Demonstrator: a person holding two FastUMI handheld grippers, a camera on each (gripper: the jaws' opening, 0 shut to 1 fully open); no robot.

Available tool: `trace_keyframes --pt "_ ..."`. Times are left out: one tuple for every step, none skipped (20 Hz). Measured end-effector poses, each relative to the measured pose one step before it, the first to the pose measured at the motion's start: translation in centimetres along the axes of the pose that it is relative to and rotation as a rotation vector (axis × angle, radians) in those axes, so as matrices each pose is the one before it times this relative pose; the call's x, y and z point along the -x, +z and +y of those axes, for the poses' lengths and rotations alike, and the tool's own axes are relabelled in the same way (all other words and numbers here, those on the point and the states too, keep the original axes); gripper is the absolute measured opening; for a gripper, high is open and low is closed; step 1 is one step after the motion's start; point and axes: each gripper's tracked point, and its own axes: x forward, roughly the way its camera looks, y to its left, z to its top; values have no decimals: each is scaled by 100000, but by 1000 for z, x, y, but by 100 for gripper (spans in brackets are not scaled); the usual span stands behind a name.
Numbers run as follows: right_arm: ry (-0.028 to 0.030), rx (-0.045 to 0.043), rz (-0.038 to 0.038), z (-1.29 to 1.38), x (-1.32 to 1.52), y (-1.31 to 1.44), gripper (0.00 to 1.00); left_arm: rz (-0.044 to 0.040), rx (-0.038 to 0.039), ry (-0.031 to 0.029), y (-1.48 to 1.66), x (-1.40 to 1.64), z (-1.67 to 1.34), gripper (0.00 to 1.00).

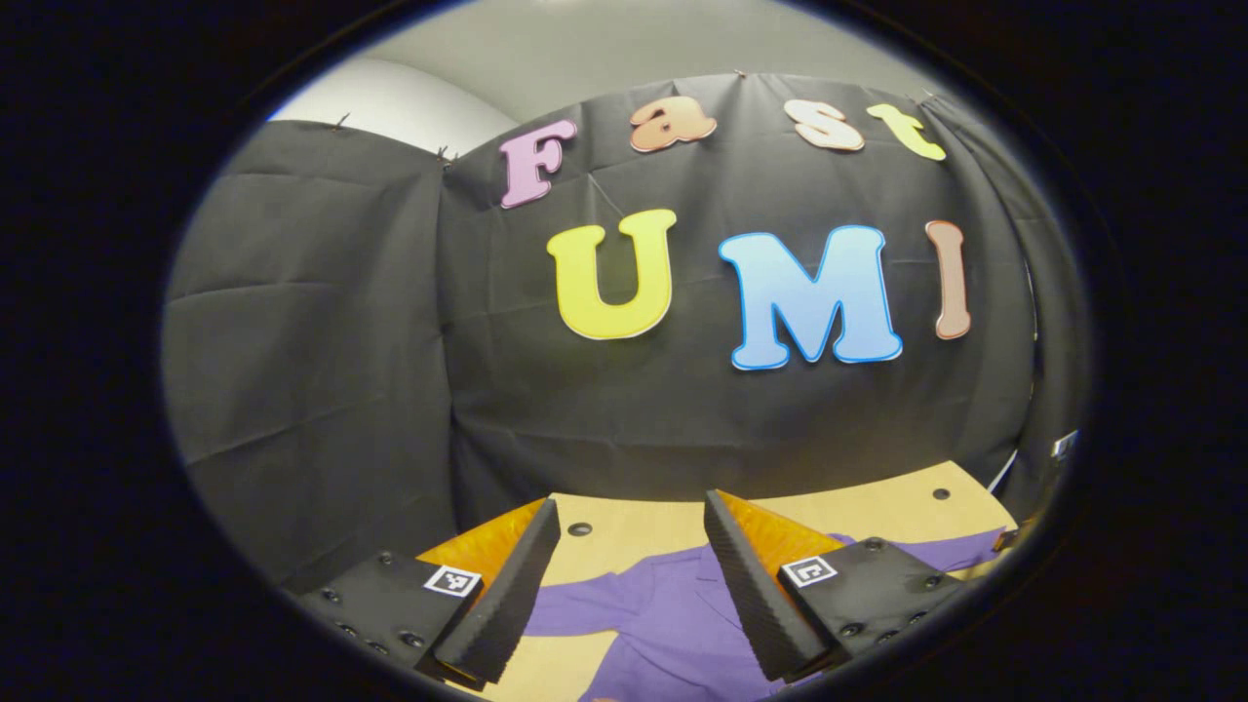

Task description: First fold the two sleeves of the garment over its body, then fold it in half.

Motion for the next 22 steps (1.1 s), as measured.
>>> trace_keyframes --pt "259 -583 2211 -71 -450 54 90 175 -253 520 29 16 -21 100" --pt "19 -407 1574 52 -352 522 90 172 -310 445 47 66 6 100" --pt "86 -123 1305 -175 321 1135 90 159 -353 414 74 61 -112 100" --pt "257 228 1350 -4 19 783 90 126 -211 325 -68 88 13 100" --pt "149 449 1683 99 -262 119 90 92 -56 237 -66 33 -130 100" --pt "414 704 1838 151 -211 229 90 183 24 106 5 98 -94 100" --pt "944 584 1763 257 -479 191 90 226 -8 138 -57 67 -176 100" --pt "836 259 1704 310 41 43 90 85 22 71 31 81 -107 100" --pt "273 -1058 -1904 -120 -319 -647 94 72 88 41 56 94 -77 100" --pt "1357 -1046 202 77 -83 -483 95 116 88 -68 -45 29 -92 100" --pt "2095 -1734 -379 -138 240 -222 94 101 116 -57 -6 -8 -122 100" --pt "732 -154 -137 -276 282 182 93 68 177 -151 0 90 -90 100" --pt "153 528 304 -725 145 -8 85 -10 123 42 114 9 -134 100" --pt "1974 -279 103 356 33 188 86 -163 221 8 -161 -1 105 100" --pt "746 301 401 945 -103 -456 79 -49 173 -39 -36 61 -37 100" --pt "-421 934 184 117 -17 78 68 16 49 -49 -48 76 34 100" --pt "-283 -174 162 -83 -238 -207 58 -100 -80 128 26 7 73 100" --pt "191 -1199 246 71 36 173 58 -259 -25 114 133 117 68 100" --pt "1848 -2186 385 667 -54 -93 57 -125 -15 -1 86 109 92 100" --pt "-964 -966 207 250 -316 165 39 -5 -90 250 -29 34 116 100" --pt "-1191 247 927 68 -152 68 21 -69 82 238 -52 78 113 100" --pt "-649 494 1394 34 46 119 21 17 207 88 32 48 132 100"
